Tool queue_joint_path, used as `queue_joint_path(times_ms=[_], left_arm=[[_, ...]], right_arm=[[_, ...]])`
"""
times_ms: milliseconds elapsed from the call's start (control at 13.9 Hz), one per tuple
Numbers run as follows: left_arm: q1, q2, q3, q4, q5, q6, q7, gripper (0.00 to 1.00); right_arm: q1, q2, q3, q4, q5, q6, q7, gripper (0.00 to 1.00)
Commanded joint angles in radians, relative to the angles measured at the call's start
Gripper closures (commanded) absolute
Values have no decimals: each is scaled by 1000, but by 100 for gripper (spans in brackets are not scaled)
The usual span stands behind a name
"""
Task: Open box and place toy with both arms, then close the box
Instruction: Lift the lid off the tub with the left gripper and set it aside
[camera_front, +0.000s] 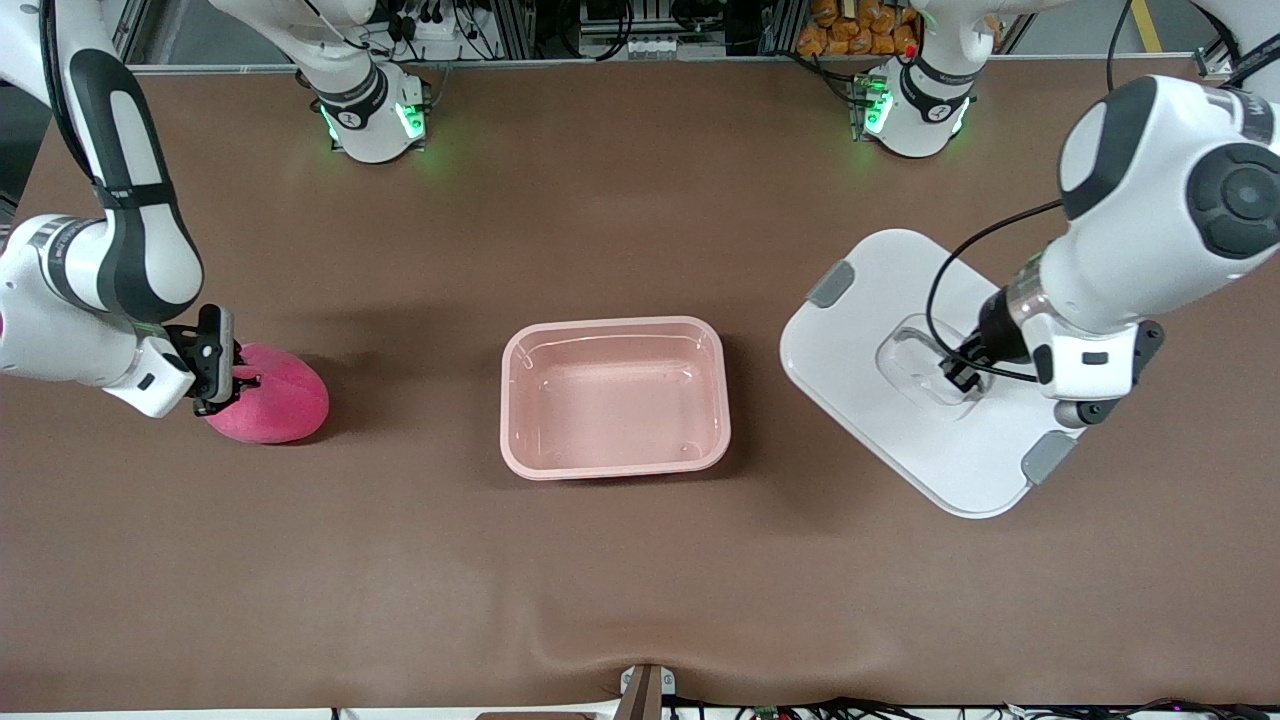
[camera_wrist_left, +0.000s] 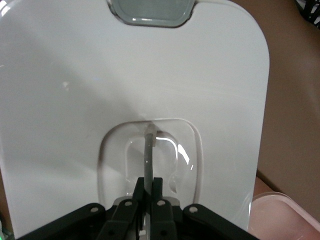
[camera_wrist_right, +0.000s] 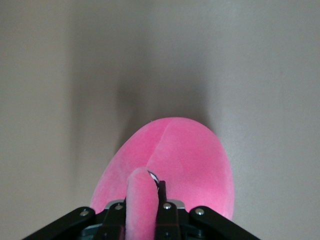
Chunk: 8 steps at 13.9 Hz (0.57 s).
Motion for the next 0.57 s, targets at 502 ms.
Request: queue_joint_path(times_ms=[502], left_arm=[[195, -12, -4, -35, -18, -26, 490, 100]], right_arm=[[4, -18, 3, 132, 37, -47, 90, 100]])
